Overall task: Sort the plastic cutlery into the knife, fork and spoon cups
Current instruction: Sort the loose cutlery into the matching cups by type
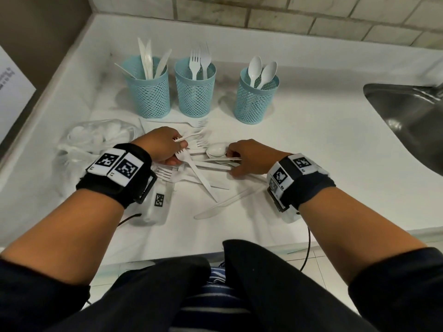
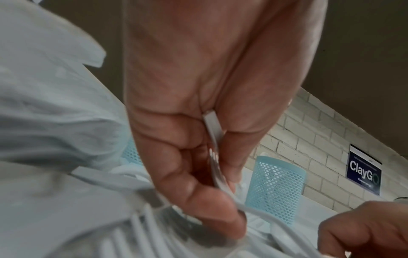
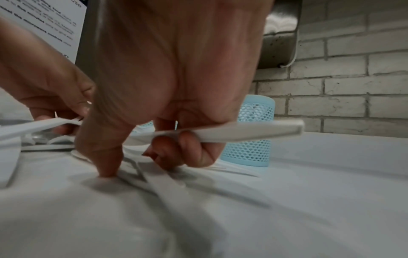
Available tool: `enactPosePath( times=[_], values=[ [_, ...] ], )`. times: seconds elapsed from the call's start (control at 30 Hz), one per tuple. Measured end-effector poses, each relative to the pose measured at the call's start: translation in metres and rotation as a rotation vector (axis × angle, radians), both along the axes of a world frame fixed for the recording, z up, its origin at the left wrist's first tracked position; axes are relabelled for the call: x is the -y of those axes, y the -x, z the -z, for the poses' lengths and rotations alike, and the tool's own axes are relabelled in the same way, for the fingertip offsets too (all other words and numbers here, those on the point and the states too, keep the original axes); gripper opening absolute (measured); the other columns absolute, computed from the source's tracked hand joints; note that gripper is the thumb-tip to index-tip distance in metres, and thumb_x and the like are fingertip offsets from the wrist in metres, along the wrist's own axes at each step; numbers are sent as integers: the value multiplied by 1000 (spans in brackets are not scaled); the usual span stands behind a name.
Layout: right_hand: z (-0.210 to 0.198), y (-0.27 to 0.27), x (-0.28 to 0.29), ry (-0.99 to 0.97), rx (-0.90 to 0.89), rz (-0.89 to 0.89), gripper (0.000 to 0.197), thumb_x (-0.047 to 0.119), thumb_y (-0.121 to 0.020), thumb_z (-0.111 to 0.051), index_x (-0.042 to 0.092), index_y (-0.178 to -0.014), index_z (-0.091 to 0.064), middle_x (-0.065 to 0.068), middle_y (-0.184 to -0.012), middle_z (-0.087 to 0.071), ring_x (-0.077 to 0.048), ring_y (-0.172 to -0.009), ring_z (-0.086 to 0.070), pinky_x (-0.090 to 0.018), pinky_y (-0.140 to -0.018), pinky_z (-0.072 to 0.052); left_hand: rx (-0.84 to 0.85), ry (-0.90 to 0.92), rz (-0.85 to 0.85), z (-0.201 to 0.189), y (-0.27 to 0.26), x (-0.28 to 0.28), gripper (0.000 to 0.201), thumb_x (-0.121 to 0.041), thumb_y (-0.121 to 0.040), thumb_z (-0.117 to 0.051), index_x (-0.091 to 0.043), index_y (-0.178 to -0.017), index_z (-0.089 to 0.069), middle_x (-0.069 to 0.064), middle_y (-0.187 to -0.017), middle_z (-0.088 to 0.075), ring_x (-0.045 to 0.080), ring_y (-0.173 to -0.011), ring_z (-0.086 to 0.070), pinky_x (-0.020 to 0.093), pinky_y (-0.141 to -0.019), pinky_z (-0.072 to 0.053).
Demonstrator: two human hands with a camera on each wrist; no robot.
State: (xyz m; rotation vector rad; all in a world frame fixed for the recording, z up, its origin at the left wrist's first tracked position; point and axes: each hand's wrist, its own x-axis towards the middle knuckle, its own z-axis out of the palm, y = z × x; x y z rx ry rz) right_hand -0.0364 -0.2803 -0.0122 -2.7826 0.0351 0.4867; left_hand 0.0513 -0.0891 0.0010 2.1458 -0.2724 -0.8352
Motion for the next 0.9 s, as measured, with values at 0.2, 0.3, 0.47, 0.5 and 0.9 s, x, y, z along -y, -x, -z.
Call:
enactPosePath(
  times=[0.2,0.3,0.47,0.5,0.9],
  values=[
    [0,-1,-1,2,6,12,31,28,-78,-71,14,-99,-52,2,-91,-49,-17,-82,-46,-26,-70,-32,-79,82,-58,1,-3,-6,18,-18,-98,-46,-4,-108,-50,9,-75,-58,7,-44,-64,18,-52,-54],
    [-3,-3,-1,-1,1,2,25,24,-80,-69,17,-93,-49,4,-87,-50,-16,-81,-46,-25,-69,-31,-91,103,-74,1,-5,-10,14,-18,-98,-46,-6,-102,-50,8,-73,-59,9,-47,-66,17,-51,-53],
    [-8,-5,-1,64,-48,-11,18,24,-84,-63,14,-82,-48,1,-82,-48,-19,-81,-46,-26,-69,-31,-72,116,-94,2,-6,-14,15,-19,-97,-48,-14,-82,-50,7,-72,-59,9,-48,-66,17,-50,-52],
    [-9,-4,-1,68,-60,-13,18,25,-85,-62,14,-82,-48,-1,-84,-49,-19,-81,-46,-26,-70,-31,-76,118,-99,2,-6,-14,15,-19,-97,-48,-13,-83,-50,7,-72,-59,8,-47,-66,16,-47,-51],
    [-57,-24,11,6,-88,-13,26,22,-93,-51,16,-70,-61,4,-73,-56,-16,-76,-48,-27,-66,-35,199,-48,-55,7,-10,-16,21,-20,-96,-50,-4,-107,-58,5,-75,-56,6,-36,-55,12,-41,-43]
  ],
)
